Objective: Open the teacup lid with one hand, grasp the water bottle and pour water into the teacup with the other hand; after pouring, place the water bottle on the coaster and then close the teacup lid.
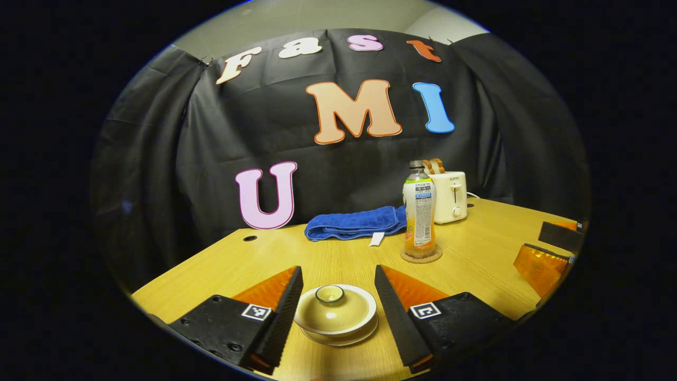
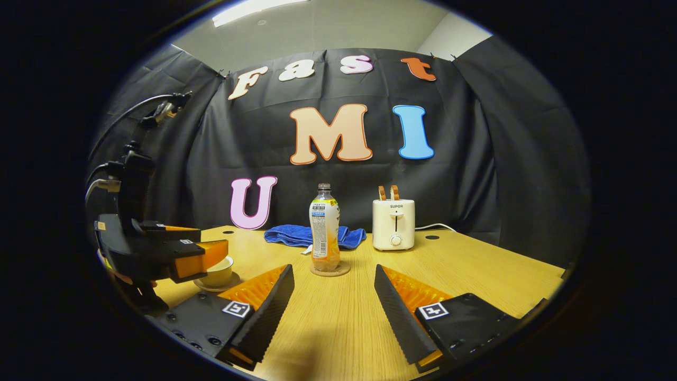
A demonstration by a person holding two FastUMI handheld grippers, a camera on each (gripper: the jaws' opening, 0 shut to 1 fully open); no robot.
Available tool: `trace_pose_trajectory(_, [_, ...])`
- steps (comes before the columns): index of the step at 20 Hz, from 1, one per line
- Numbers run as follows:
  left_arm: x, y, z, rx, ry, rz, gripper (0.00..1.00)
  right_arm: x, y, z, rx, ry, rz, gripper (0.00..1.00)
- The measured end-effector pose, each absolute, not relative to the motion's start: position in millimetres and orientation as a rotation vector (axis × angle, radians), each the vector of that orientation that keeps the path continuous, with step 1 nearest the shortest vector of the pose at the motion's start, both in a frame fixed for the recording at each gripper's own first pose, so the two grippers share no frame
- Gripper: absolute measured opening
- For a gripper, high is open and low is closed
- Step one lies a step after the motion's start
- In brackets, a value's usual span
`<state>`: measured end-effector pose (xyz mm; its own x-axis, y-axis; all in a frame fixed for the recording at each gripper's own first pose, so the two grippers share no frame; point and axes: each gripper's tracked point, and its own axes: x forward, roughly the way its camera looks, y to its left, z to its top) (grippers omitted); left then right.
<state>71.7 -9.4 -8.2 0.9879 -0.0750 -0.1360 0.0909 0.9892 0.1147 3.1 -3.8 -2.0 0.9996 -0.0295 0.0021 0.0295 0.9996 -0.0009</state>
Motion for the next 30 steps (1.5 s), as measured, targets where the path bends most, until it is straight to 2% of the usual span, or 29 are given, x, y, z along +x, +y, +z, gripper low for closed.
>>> trace_pose_trajectory(1, [72, -9, -11, 0.124, 0.148, -0.080, 0.74, 3, -4, -2, -0.001, -0.003, -0.030, 0.94])
trace_pose_trajectory(4, [75, -9, -16, 0.132, 0.172, -0.073, 0.67, 4, -4, -2, -0.001, -0.003, -0.030, 0.94])
trace_pose_trajectory(5, [76, -8, -17, 0.136, 0.179, -0.068, 0.62, 4, -4, -2, -0.002, -0.004, -0.030, 0.94])
trace_pose_trajectory(10, [79, -1, -33, 0.157, 0.235, -0.047, 0.60, 3, -4, -2, -0.002, -0.005, -0.033, 0.94])
trace_pose_trajectory(11, [79, 0, -32, 0.157, 0.230, -0.045, 0.50, 4, -4, -2, -0.002, -0.005, -0.032, 0.94])
trace_pose_trajectory(13, [80, 0, -31, 0.169, 0.231, -0.043, 0.50, 4, -4, -3, -0.002, -0.004, -0.033, 0.94])
trace_pose_trajectory(14, [80, 1, -31, 0.172, 0.231, -0.044, 0.47, 4, -4, -2, -0.002, -0.004, -0.033, 0.98])
trace_pose_trajectory(15, [80, 0, -30, 0.173, 0.229, -0.045, 0.43, 4, -4, -2, -0.002, -0.005, -0.033, 0.94])
trace_pose_trajectory(16, [81, 1, -31, 0.175, 0.228, -0.046, 0.42, 4, -4, -2, -0.002, -0.005, -0.033, 0.98])
trace_pose_trajectory(17, [81, 2, -29, 0.178, 0.224, -0.044, 0.37, 4, -4, -2, -0.002, -0.005, -0.033, 0.94])
trace_pose_trajectory(18, [83, 4, -29, 0.174, 0.217, -0.042, 0.35, 4, -5, -2, -0.002, -0.005, -0.034, 0.94])
trace_pose_trajectory(19, [81, 3, -28, 0.171, 0.216, -0.046, 0.28, 4, -5, -3, -0.002, -0.005, -0.035, 0.94])
trace_pose_trajectory(21, [82, 3, -28, 0.162, 0.211, -0.055, 0.27, 4, -5, -3, -0.002, -0.004, -0.038, 0.94])
trace_pose_trajectory(22, [82, 3, -28, 0.150, 0.210, -0.059, 0.27, 4, -5, -3, -0.002, -0.003, -0.038, 0.98])
trace_pose_trajectory(23, [82, 2, -27, 0.124, 0.204, -0.062, 0.25, 4, -5, -3, -0.002, -0.001, -0.038, 0.94])
trace_pose_trajectory(24, [82, 2, -26, 0.102, 0.202, -0.065, 0.25, 4, -5, -4, -0.001, 0.000, -0.038, 0.98])
trace_pose_trajectory(25, [81, 2, -26, 0.089, 0.204, -0.069, 0.25, 4, -5, -3, -0.002, -0.002, -0.037, 0.94])
trace_pose_trajectory(26, [80, 4, -25, 0.077, 0.202, -0.067, 0.25, 4, -4, -3, -0.004, -0.001, -0.031, 0.94])
trace_pose_trajectory(27, [80, 4, -21, 0.072, 0.195, -0.070, 0.25, 4, -2, -2, -0.002, -0.008, -0.024, 0.98])
trace_pose_trajectory(28, [79, 6, -18, 0.068, 0.186, -0.067, 0.25, 7, -3, -2, -0.004, -0.007, -0.027, 0.98])
trace_pose_trajectory(29, [78, 7, -13, 0.064, 0.175, -0.068, 0.25, 7, -1, -2, -0.003, -0.009, -0.016, 0.94])
trace_pose_trajectory(30, [76, 8, -9, 0.058, 0.167, -0.071, 0.25, 10, 3, -2, -0.003, -0.004, 0.003, 0.96])
